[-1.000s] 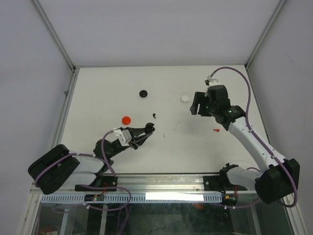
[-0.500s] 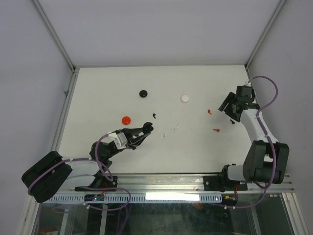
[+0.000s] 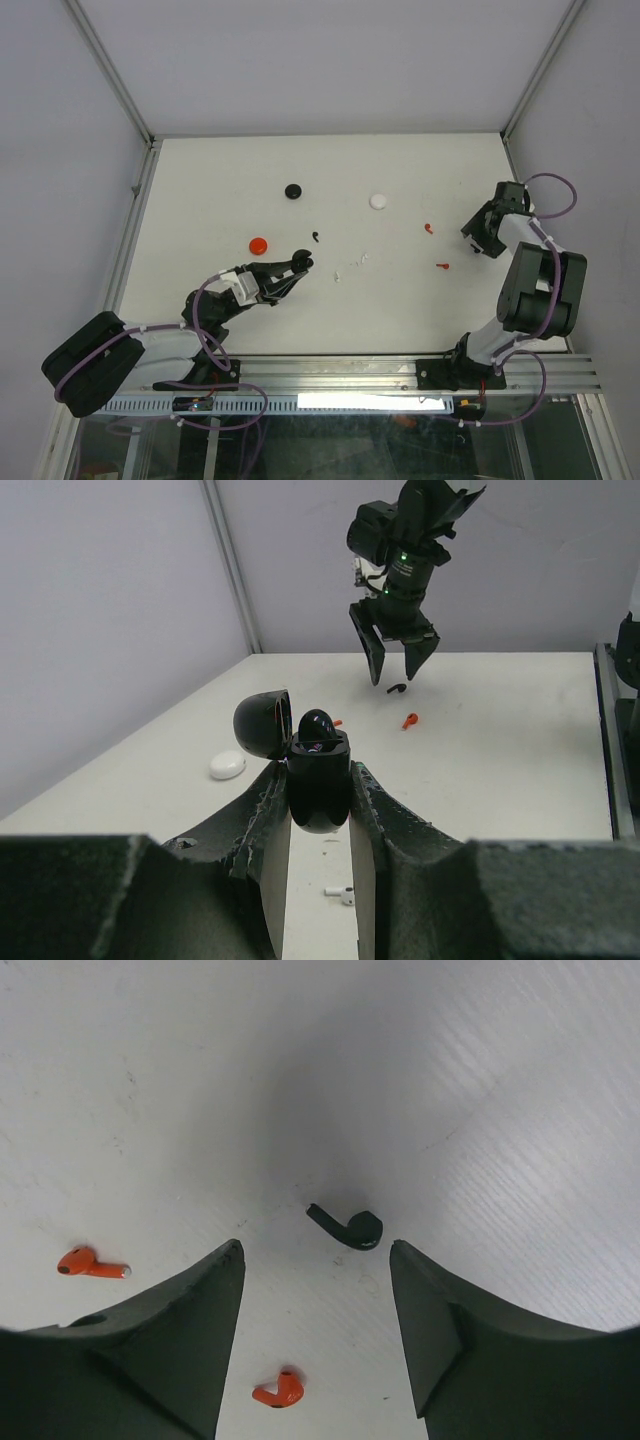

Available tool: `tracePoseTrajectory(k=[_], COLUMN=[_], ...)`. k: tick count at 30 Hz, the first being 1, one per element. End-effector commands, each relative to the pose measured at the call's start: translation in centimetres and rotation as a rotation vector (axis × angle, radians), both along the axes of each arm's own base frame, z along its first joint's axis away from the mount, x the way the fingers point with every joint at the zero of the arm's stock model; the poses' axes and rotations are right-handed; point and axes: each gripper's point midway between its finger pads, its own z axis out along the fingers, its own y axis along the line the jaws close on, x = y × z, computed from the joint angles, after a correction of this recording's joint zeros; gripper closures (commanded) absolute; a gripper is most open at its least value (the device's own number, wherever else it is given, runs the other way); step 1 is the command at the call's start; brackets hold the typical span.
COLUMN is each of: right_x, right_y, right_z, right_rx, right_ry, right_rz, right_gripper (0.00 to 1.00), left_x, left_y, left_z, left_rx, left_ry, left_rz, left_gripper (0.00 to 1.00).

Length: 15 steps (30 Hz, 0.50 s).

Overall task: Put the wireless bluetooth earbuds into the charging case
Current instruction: Move the earbud to the center of the board.

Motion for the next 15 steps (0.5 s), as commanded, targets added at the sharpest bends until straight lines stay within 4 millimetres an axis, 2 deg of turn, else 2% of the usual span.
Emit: tracePoseTrajectory(k=[1,8,15], right_x=[1.5,1.5,2.2], right_y=[-0.8,-0.9,-0.6], right_z=[0.2,-1.1,-0.8], right_rx=[-0.023,-0.023,-0.014], right_ry=[-0.038,0.005,-0.010], right_rz=[-0.001,0.017,0.072], right_gripper=[0.39,0.46,0.50], left_x=[-0.8,-0.8,-0.9], left_y=[0.4,0.4,0.3], left_z=[0.5,0.4,0.4], left_rx=[-0.009,-0.006,-0.004], left_ry=[-0.050,-0.049,-0.047], left_rz=[-0.011,-0.014,-0.018], left_gripper=[1.00,1.00,1.00])
